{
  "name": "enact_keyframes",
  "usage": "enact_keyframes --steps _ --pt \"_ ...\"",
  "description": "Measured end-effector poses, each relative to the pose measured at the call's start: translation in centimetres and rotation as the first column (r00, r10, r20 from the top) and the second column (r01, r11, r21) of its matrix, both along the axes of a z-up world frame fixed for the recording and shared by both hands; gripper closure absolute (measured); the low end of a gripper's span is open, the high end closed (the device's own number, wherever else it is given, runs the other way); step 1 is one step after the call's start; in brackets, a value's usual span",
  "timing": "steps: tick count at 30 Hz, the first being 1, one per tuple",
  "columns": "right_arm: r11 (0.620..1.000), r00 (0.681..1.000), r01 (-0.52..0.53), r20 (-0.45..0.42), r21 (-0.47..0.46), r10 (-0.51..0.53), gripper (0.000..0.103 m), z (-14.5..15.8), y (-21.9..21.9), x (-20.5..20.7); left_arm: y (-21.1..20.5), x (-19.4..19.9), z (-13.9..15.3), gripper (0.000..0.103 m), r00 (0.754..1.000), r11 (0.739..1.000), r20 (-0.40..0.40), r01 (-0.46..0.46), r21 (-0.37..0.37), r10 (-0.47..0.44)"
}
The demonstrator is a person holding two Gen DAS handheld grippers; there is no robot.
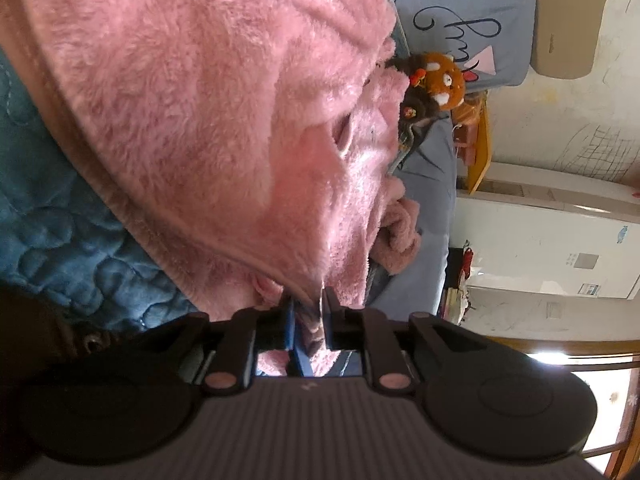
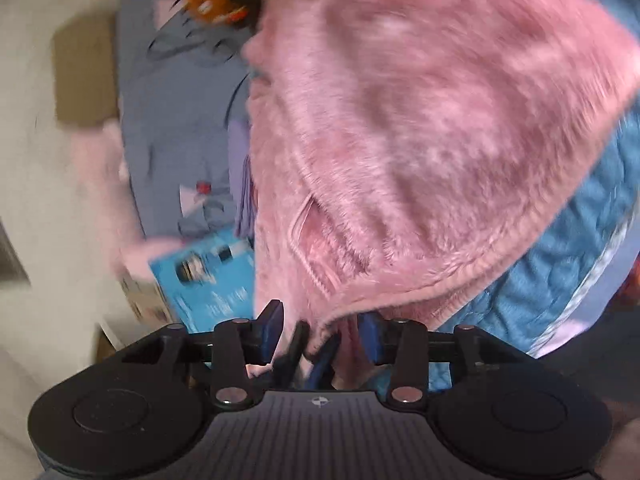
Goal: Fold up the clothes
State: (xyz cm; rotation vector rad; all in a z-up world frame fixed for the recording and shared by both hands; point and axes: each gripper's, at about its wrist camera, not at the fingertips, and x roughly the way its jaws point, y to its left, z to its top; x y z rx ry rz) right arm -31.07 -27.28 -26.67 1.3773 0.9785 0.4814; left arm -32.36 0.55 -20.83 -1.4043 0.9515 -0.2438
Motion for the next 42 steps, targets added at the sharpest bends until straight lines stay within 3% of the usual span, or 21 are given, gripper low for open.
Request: enact_keyframes --steps 5,7,18,19,21,22,23,27,29,30,32,33,35,38,39,40,42 --pt "0.999 0.998 -0.03 -0.055 0.011 0.03 0.091 -1.0 0.5 0.2 -0.1 0.1 0.0 0.09 1.0 1.0 -0.005 0.008 0.01 -0.008" --pt "0.999 0.997 -0.024 -0.077 0.031 0.027 0.093 -1.5 0.7 0.3 -0.1 0.2 0.0 0.09 1.0 1.0 -0.011 0.01 0.018 -0.009" --pt "0.997 0.99 0.023 -0.143 0.07 -0.013 0.095 -2.6 1.1 0.6 -0.6 0.6 -0.3 0.09 0.999 0.999 -0.033 0.017 0.042 -0.016" --pt "0.996 0.989 0.017 -0.149 0.083 -0.004 0.094 -2.7 1.1 0.6 -0.5 0.6 -0.3 0.088 0.999 0.998 -0.036 0.009 0.055 -0.007" --pt "0.997 0.988 -0.007 -0.152 0.082 0.019 0.082 -2.3 0.9 0.5 -0.4 0.6 -0.1 0.069 0.999 0.995 -0.046 -0.008 0.096 0.012" --pt "0.998 0.99 -0.025 -0.138 0.052 0.032 0.075 -1.7 0.7 0.5 -0.3 0.7 0.0 0.054 0.998 0.992 -0.057 -0.014 0.125 0.022" --pt "0.999 0.992 -0.044 -0.116 0.014 0.045 0.062 -1.0 0.3 0.5 -0.3 0.7 0.0 0.049 0.998 0.991 -0.062 -0.021 0.131 0.029" --pt "0.981 0.993 -0.12 -0.02 -0.149 0.119 0.062 1.8 -1.1 0.5 -0.3 0.7 0.1 0.049 0.998 0.991 -0.056 -0.022 0.132 0.03" --pt "0.95 0.979 -0.173 0.06 -0.259 0.194 0.062 3.8 -1.2 0.8 -0.4 0.7 0.1 0.049 0.998 0.99 -0.058 -0.017 0.137 0.025" --pt "0.917 0.961 -0.206 0.108 -0.342 0.256 0.062 4.9 -0.8 1.1 -0.4 0.8 0.1 0.049 0.998 0.99 -0.059 -0.013 0.139 0.022" --pt "0.803 0.889 -0.255 0.195 -0.539 0.414 0.063 7.4 0.7 1.9 -0.5 0.9 0.1 0.049 0.998 0.99 -0.062 -0.003 0.141 0.012" --pt "0.734 0.835 -0.262 0.234 -0.626 0.498 0.063 8.4 1.6 2.1 -0.6 0.9 0.1 0.049 0.998 0.99 -0.065 0.006 0.142 0.003" --pt "0.589 0.686 -0.251 0.289 -0.768 0.668 0.063 9.9 3.8 2.4 -0.8 0.8 0.1 0.049 0.998 0.989 -0.069 0.017 0.146 -0.007" --pt "0.386 0.423 -0.234 0.264 -0.892 0.867 0.067 9.7 6.7 3.1 -0.9 0.6 0.1 0.052 0.997 0.988 -0.078 0.03 0.154 -0.019" --pt "0.326 0.348 -0.245 0.231 -0.913 0.909 0.072 9.1 7.4 3.5 -0.9 0.6 0.1 0.052 0.997 0.988 -0.08 0.029 0.154 -0.017" --pt "0.279 0.292 -0.265 0.199 -0.923 0.935 0.074 8.4 7.9 4.0 -0.9 0.5 0.1 0.053 0.997 0.988 -0.081 0.028 0.154 -0.015" --pt "0.219 0.223 -0.294 0.156 -0.931 0.962 0.077 7.3 8.4 5.1 -0.8 0.5 0.0 0.058 0.997 0.989 -0.083 0.022 0.148 -0.01"
